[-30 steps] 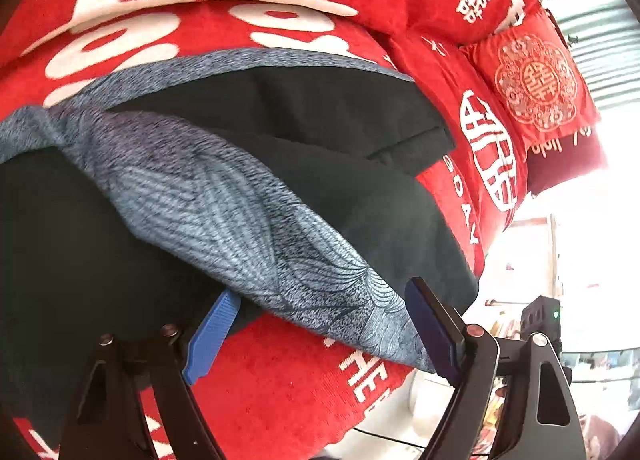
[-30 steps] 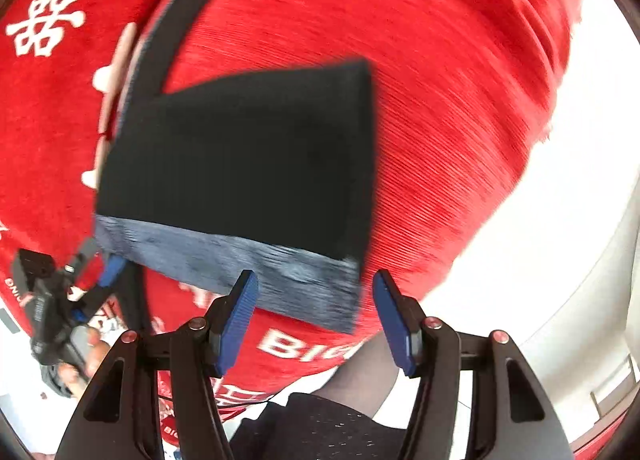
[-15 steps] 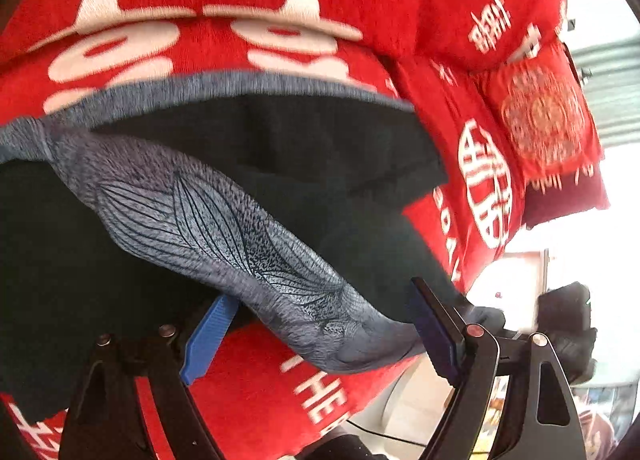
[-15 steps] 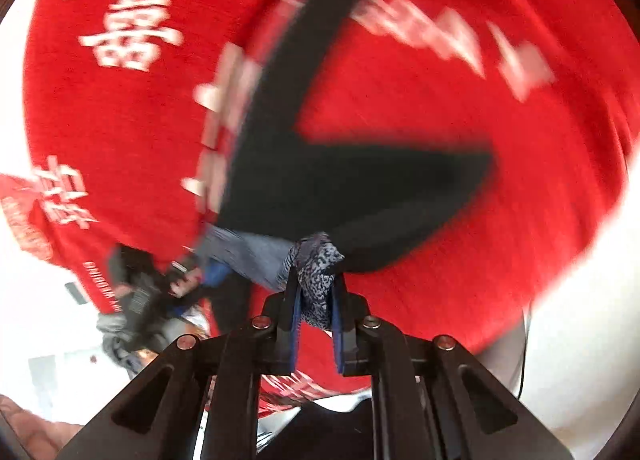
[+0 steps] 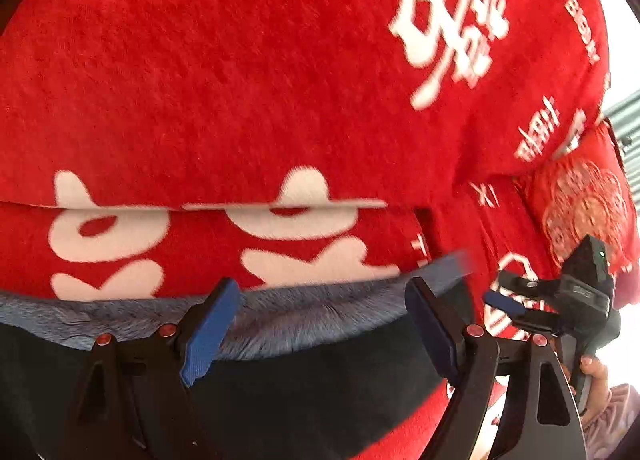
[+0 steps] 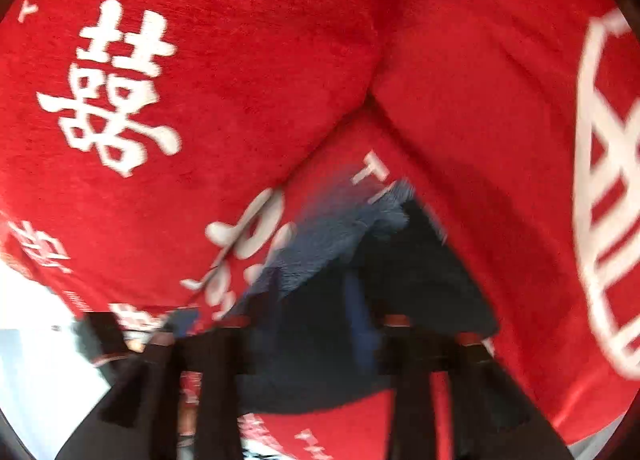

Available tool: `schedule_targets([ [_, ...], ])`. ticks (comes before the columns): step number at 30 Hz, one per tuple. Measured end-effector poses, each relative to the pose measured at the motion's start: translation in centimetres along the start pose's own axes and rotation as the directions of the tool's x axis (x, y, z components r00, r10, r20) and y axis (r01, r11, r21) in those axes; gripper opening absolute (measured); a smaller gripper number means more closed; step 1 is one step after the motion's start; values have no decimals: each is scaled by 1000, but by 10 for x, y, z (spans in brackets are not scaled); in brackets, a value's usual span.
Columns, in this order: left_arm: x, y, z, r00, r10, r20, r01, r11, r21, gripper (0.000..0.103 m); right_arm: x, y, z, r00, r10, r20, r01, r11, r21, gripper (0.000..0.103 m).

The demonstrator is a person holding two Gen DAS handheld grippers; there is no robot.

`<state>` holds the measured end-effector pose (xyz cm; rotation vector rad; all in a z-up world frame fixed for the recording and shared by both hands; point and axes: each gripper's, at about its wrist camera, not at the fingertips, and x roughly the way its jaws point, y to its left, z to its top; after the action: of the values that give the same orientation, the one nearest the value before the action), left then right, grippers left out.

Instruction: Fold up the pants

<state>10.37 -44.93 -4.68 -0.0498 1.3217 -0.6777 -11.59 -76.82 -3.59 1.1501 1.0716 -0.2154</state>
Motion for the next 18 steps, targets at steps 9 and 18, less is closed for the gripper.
schedule_targets([
  [9, 0, 37, -51, 977, 190, -93, -192, 981, -11, 85, -11, -57, -53, 1000, 0, 7, -1, 986, 167, 45],
  [18, 6, 43, -70, 961, 253, -109, -255, 967, -14, 85, 15, -62, -45, 999, 31, 35, -37, 980, 194, 6],
])
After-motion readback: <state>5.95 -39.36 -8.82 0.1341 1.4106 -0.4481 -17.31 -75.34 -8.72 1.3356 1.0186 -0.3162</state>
